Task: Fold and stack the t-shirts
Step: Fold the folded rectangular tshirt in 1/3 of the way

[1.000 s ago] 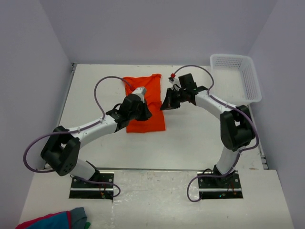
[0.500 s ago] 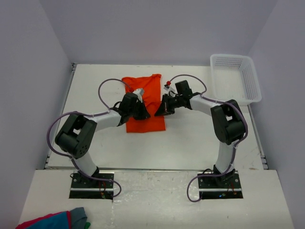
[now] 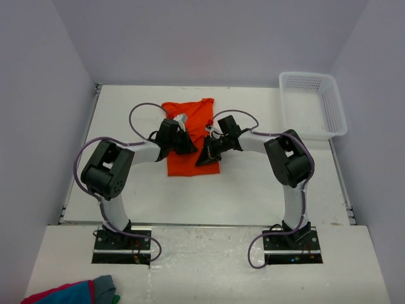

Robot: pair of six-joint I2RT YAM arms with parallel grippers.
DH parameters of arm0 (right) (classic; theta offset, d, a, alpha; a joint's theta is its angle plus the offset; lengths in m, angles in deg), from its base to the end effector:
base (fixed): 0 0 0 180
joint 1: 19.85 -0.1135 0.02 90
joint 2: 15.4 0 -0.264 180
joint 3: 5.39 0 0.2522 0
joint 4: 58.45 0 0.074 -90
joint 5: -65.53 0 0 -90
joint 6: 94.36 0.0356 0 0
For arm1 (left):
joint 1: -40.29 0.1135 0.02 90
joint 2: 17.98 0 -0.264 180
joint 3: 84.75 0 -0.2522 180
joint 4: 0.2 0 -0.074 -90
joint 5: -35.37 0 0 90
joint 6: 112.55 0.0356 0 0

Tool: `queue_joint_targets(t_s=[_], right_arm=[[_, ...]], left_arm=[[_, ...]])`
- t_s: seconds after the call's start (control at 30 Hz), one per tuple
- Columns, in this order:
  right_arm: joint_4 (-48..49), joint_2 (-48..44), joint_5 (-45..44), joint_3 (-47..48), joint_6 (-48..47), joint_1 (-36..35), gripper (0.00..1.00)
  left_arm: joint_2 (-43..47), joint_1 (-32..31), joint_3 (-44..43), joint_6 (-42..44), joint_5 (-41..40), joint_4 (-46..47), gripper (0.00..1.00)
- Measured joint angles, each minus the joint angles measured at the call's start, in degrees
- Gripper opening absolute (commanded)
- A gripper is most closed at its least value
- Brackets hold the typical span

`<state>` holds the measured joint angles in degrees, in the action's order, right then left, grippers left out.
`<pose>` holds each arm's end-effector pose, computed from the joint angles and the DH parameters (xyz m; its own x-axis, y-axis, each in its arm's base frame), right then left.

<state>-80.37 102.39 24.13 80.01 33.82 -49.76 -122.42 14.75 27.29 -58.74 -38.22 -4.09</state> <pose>0.3446 0.2291 0.1327 -0.9917 -0.0989 -0.0820 -0.1222 0.5294 0.8395 0.3304 -0.1690 0.1492 -0.8305 -0.2309 -0.5068 0.1454 0.7885 -0.5975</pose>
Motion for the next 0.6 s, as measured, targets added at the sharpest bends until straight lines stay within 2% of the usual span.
queue_joint_targets(t_s=[0.6], right_arm=[[-2.91,5.70,-2.78,4.55,7.98,-0.94,0.00]], left_arm=[[-6.67,8.76,-2.49,-0.26,6.01,6.45,0.00]])
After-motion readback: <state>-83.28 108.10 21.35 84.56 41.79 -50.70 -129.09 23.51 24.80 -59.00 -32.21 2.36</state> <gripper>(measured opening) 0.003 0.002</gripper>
